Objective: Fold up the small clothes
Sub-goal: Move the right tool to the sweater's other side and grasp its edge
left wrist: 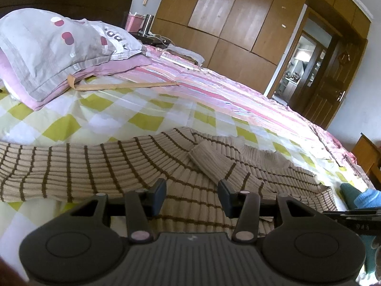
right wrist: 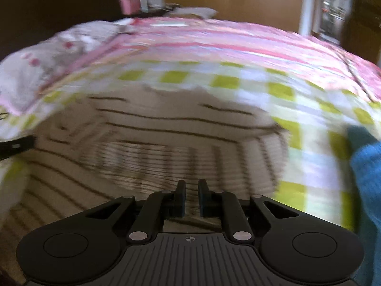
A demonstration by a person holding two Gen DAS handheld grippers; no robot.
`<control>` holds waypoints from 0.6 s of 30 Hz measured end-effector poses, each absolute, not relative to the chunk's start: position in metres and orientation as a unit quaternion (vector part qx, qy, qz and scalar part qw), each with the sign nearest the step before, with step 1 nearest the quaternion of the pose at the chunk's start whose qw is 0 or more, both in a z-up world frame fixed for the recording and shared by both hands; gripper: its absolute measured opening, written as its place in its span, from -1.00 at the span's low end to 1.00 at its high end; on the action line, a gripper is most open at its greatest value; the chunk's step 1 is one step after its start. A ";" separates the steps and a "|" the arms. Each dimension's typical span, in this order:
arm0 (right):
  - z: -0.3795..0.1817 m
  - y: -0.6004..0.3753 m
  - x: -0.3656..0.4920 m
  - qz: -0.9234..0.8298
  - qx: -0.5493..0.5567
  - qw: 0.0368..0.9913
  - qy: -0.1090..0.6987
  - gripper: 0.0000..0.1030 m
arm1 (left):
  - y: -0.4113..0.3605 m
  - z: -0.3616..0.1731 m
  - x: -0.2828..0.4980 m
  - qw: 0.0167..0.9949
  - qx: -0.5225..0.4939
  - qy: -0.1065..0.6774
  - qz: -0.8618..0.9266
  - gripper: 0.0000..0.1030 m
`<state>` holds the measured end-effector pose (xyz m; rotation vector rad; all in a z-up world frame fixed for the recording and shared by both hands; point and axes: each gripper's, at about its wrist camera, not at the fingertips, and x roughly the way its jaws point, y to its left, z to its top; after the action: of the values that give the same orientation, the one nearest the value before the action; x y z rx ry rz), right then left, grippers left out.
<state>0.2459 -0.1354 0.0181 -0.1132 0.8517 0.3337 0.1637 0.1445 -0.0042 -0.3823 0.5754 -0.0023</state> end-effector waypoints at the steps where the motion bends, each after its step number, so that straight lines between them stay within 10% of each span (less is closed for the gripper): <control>1: 0.019 -0.128 0.244 0.177 -0.062 0.894 0.407 -0.70 | 0.145 -0.005 0.164 0.941 -0.188 0.283 -0.001 0.02; 12: 0.003 -0.065 0.251 0.281 -0.140 0.866 0.388 -0.34 | 0.145 -0.006 0.167 0.940 -0.184 0.286 -0.002 0.02; 18: -0.004 -0.051 0.252 0.267 -0.173 0.864 0.390 -0.82 | 0.148 -0.006 0.167 0.941 -0.188 0.283 -0.001 0.02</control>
<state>0.2517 -0.0506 -0.0036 -0.3632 0.8181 0.5599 0.1671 0.1481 -0.0059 -0.3828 0.5780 -0.0031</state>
